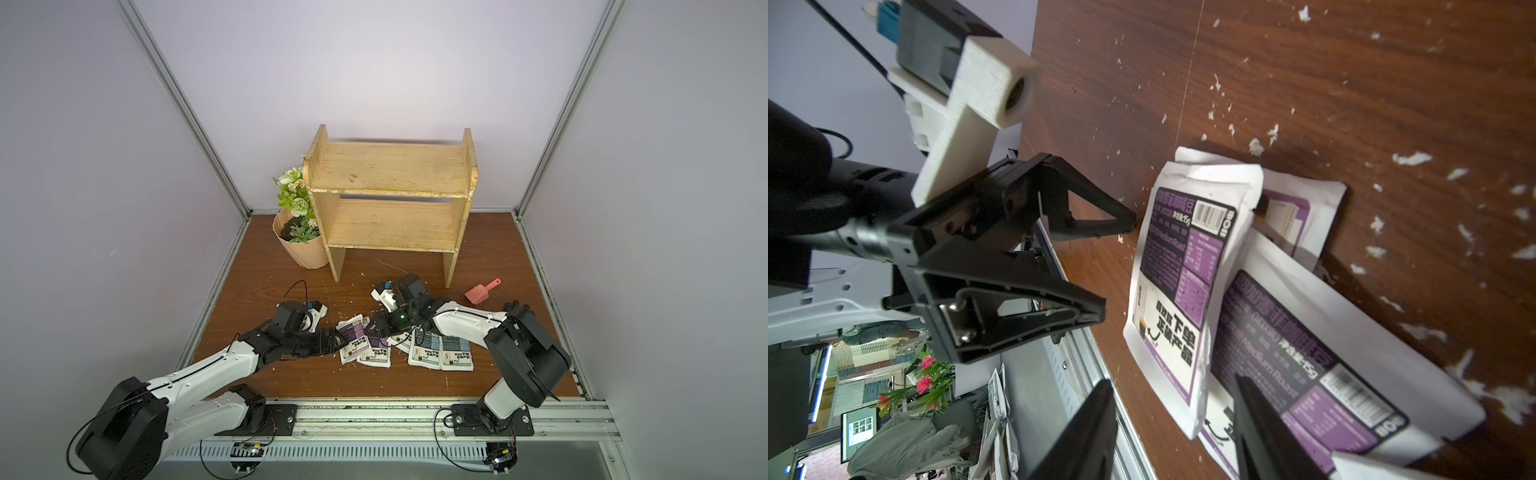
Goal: Place the bagged coffee beans on the shelf by color
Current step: Pick up the bagged coffee beans at the center of the board.
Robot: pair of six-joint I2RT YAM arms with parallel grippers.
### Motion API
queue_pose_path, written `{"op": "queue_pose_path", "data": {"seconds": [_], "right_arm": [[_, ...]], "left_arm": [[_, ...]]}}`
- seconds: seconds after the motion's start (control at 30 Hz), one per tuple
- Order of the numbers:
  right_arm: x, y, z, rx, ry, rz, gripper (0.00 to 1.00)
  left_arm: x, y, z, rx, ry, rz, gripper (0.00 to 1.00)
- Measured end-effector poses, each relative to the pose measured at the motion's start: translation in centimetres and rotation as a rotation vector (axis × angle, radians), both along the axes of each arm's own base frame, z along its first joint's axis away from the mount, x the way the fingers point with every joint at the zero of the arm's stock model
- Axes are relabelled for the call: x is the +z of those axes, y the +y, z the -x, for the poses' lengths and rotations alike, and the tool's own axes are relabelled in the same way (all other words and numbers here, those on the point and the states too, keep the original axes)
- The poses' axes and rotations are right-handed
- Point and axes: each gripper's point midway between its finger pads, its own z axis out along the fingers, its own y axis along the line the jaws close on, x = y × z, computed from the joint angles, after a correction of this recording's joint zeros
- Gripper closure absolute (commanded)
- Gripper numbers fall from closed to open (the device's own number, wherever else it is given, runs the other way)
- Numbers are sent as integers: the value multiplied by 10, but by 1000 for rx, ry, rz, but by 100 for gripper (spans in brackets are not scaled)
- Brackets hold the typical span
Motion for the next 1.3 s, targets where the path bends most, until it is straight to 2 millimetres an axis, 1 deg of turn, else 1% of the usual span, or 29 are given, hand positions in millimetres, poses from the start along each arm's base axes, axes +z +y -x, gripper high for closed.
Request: {"op": "queue_pose_path", "data": {"seconds": [0.17,0.27,0.4,0.63,0.73,0.83,0.87,0.93,1.0,1.07,1.2,1.27,1.3], "right_arm": [[0,5,2,13,-8,-11,52],[-2,8,5,25,-9,-13,52],[-11,12,10,44,0,-12,53],[-29,19,21,75,28,1,56],[-35,23,24,87,34,3,61],[-36,28,27,96,35,-7,71],[-36,29,28,99,36,-11,77],[-35,32,29,107,38,-22,84],[-36,34,31,115,44,-31,88],[-38,36,32,118,49,-32,88],[-40,36,34,124,52,-29,89],[-40,36,35,125,51,-29,89],[-40,36,35,125,52,-28,89]], "left_arm": [[0,-11,2,-35,18,63,11],[0,-14,4,-46,23,85,14],[0,-16,7,-54,28,95,15],[-2,-17,10,-62,36,102,21],[-3,-17,12,-63,38,106,26],[-4,-17,15,-68,44,111,28],[-4,-17,15,-70,45,114,29],[-4,-17,17,-70,46,116,30],[-4,-16,19,-68,46,115,36],[-6,-14,22,-63,54,110,46],[-7,-10,24,-49,60,98,60],[-6,-9,24,-45,54,96,63],[-5,-8,24,-42,54,96,66]]}}
